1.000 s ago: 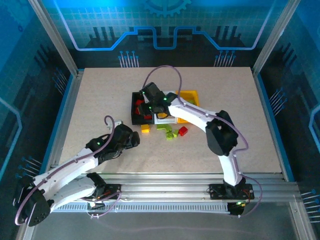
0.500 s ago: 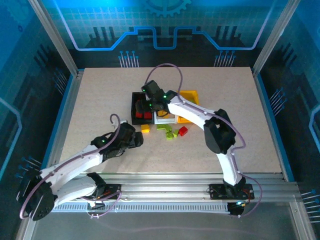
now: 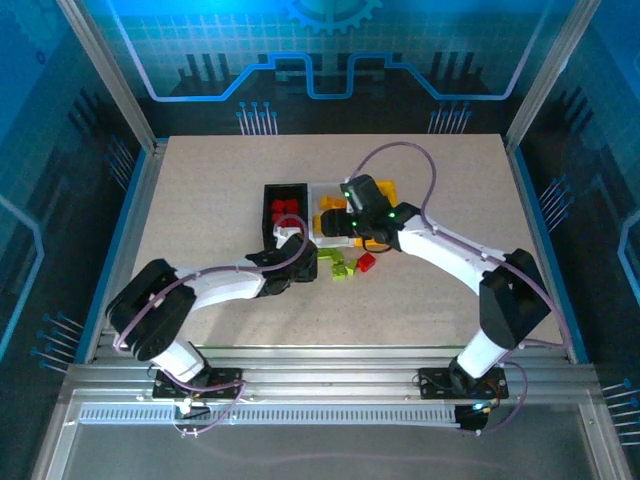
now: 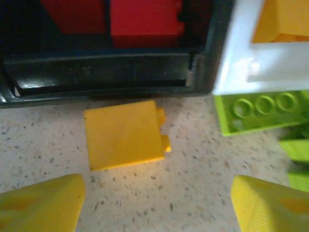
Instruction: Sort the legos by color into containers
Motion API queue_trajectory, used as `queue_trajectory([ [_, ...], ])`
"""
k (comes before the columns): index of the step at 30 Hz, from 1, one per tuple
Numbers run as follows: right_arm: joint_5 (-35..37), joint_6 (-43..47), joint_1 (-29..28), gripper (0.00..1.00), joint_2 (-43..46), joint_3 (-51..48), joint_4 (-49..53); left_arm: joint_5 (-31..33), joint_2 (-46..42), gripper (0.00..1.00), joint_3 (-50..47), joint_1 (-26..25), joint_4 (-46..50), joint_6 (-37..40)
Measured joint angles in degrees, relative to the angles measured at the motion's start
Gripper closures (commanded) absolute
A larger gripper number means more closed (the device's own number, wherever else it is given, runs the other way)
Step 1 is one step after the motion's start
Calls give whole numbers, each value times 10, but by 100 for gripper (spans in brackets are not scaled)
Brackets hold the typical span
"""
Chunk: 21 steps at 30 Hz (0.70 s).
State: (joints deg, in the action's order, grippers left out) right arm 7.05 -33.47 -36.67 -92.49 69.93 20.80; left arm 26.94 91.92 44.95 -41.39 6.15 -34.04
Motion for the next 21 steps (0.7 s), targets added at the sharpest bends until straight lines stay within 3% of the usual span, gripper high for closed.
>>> queue_trajectory([
  [10,-2,-2,10,27,40,-24,-16,48,68,33,0,0,-62,-5],
  [21,-2,-2,16,27,53,-29,-20,74,78,60,-12,0,-104,-2],
])
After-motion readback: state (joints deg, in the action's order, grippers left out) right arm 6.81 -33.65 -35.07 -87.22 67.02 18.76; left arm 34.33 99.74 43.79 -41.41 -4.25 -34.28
